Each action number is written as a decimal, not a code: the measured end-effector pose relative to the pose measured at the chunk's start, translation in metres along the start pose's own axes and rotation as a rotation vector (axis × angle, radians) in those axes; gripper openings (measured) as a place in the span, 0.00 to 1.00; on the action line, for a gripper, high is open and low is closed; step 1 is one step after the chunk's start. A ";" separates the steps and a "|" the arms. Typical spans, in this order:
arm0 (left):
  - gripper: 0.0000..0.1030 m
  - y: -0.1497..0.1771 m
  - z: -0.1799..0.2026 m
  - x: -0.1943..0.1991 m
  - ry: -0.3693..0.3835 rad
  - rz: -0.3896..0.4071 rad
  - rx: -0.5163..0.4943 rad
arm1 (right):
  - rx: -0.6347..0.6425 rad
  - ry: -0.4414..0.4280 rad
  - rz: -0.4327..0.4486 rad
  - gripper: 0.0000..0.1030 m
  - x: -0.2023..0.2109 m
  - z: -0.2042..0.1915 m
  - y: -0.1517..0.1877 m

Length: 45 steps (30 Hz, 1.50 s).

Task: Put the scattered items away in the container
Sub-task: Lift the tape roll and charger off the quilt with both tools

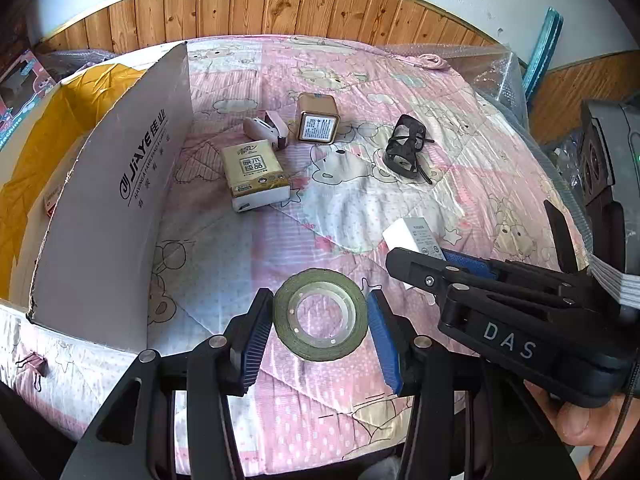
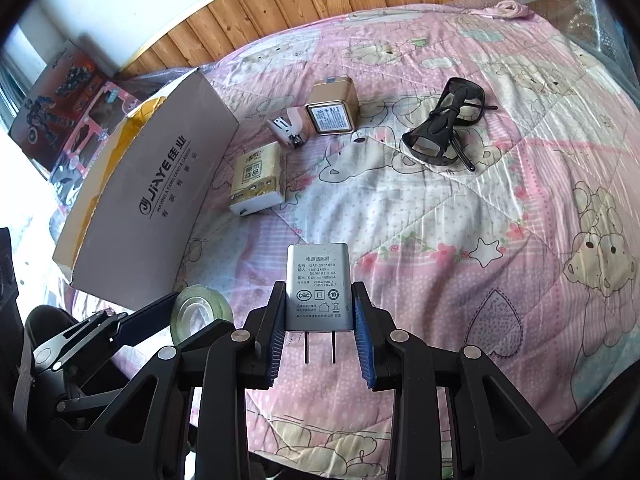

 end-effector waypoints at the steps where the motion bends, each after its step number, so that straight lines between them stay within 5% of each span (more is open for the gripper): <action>1: 0.48 0.001 0.000 0.001 0.001 0.000 0.000 | -0.002 -0.003 0.000 0.31 0.001 0.000 0.001; 45: 0.48 -0.005 -0.029 0.047 -0.012 0.087 0.073 | 0.059 -0.058 0.021 0.31 0.037 -0.032 0.036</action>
Point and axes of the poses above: each gripper's, at about its wrist camera, not at the fingertips, and x roughly against the way its jaws point, z to its right, y to its underside, the point moved 8 cm from there along -x, roughly the way its jaws point, and after that the axes turned 15 degrees about -x, right-handed, at the moved point
